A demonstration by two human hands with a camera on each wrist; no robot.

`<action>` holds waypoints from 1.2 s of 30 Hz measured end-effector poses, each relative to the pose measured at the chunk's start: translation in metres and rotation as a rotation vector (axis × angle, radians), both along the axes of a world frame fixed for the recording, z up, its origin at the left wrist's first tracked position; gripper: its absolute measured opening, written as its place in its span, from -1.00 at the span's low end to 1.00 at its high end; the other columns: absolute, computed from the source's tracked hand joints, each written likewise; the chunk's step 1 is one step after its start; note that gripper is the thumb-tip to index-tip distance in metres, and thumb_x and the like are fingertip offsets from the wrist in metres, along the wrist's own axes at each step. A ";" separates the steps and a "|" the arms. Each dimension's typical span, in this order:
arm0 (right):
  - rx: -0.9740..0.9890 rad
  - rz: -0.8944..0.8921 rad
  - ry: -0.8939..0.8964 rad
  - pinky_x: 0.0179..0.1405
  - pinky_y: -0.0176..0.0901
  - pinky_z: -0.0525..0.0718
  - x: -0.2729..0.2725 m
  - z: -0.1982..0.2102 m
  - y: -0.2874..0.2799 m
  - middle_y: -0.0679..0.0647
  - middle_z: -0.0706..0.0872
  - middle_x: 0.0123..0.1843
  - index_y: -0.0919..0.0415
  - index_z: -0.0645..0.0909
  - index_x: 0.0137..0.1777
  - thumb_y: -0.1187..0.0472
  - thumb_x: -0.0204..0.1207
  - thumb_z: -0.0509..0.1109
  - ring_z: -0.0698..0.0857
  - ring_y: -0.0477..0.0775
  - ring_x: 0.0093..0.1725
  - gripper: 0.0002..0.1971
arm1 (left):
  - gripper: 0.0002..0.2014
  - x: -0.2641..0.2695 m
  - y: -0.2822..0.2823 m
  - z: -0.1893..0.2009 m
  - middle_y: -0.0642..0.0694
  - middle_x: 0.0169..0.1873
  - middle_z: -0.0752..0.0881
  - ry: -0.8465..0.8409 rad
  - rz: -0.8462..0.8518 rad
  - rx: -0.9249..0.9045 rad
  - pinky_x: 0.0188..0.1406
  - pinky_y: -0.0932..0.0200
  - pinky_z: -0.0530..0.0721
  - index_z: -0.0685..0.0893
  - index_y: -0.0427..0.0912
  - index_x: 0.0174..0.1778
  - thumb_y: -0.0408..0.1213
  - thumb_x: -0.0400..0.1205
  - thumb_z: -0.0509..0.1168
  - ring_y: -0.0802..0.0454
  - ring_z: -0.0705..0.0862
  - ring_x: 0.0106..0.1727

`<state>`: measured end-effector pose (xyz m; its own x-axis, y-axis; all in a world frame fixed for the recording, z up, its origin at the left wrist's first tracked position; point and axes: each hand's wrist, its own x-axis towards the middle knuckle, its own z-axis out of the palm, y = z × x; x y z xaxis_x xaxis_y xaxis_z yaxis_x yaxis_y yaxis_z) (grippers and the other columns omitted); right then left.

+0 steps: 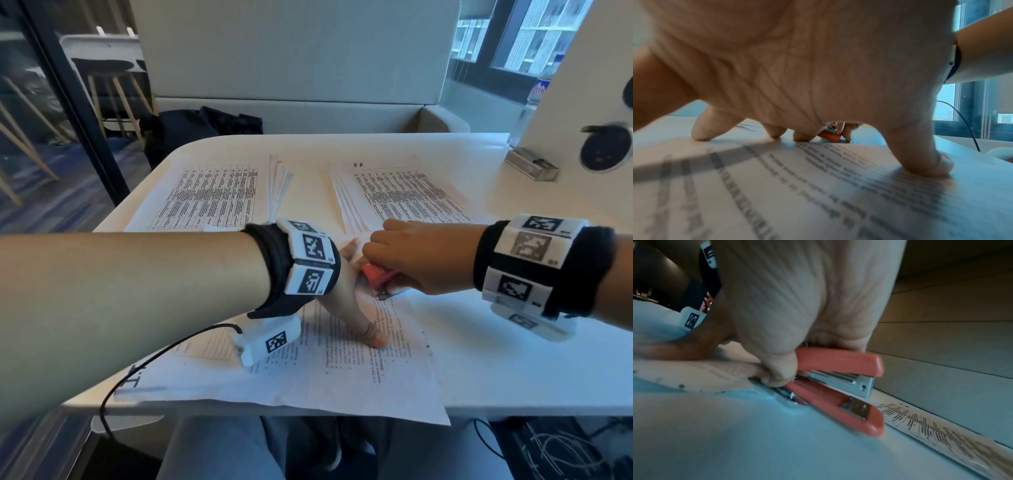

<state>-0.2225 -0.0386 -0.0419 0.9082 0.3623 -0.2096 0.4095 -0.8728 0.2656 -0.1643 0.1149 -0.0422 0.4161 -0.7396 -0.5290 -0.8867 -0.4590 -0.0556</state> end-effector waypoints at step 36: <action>0.131 0.156 -0.111 -0.13 -0.24 0.42 -0.004 0.000 0.000 0.00 0.54 -0.06 0.13 0.45 -0.01 0.03 0.56 0.39 0.42 -0.02 -0.11 -0.77 | -0.07 -0.004 -0.005 0.000 -0.14 0.69 -0.17 -0.058 -0.004 0.046 0.60 -0.24 -0.16 -0.17 0.14 0.67 0.48 0.50 0.04 -0.16 -0.17 0.69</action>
<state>-0.2265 -0.0384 -0.0423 0.8539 0.5176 -0.0539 0.5167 -0.8312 0.2054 -0.1688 0.1104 -0.0419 0.4443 -0.7170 -0.5371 -0.8832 -0.4512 -0.1282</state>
